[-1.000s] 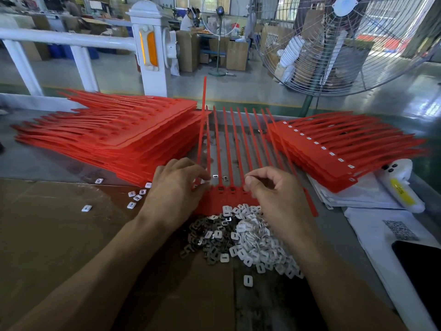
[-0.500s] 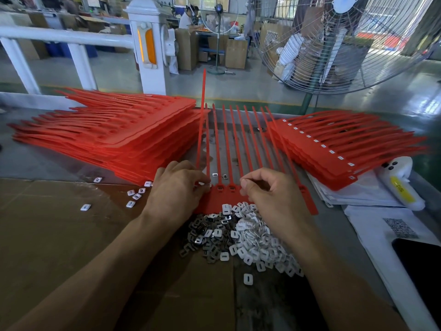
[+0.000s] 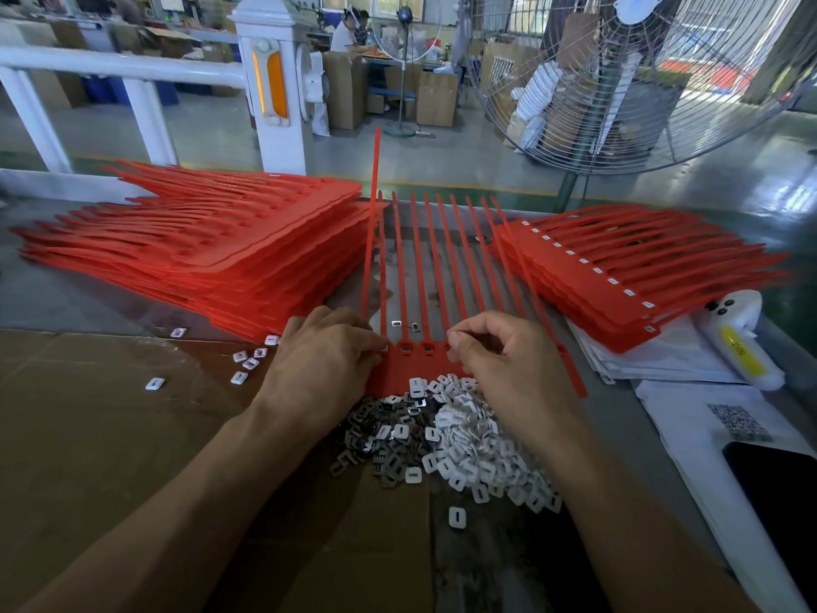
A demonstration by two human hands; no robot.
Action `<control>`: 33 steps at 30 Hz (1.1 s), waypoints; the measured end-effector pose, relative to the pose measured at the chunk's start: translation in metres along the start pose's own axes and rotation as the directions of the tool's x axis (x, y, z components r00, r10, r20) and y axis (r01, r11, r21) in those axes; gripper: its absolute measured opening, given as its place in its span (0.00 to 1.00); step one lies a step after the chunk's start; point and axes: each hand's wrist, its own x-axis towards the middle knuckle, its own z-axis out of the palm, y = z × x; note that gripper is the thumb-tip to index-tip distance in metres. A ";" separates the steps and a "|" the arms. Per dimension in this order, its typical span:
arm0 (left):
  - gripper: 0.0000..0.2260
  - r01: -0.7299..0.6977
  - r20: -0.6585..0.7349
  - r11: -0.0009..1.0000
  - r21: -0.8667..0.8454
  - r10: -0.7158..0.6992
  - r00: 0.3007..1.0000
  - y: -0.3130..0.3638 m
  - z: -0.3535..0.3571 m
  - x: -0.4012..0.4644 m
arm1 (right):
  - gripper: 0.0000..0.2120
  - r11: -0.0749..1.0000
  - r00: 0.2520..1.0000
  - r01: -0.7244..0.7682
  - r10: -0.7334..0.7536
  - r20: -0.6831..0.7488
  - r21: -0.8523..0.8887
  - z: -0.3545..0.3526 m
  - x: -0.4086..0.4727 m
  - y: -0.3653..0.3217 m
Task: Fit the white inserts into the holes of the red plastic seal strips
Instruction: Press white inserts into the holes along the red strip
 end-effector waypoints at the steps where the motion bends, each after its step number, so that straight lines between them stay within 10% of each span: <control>1: 0.12 0.002 0.013 1.000 -0.001 -0.002 1.000 0.000 0.000 0.000 | 0.04 1.000 1.000 -0.002 0.002 0.001 -0.004 0.000 0.000 0.000; 23: 0.16 -0.007 0.108 1.000 0.028 0.004 0.994 0.011 -0.013 0.000 | 0.05 0.742 0.935 0.347 -0.224 0.275 -0.574 0.017 -0.006 -0.013; 33: 0.11 -0.117 -0.112 0.974 -0.192 0.096 0.989 0.019 -0.015 -0.005 | 0.04 0.996 0.994 0.088 -0.089 0.057 0.013 0.009 -0.008 -0.014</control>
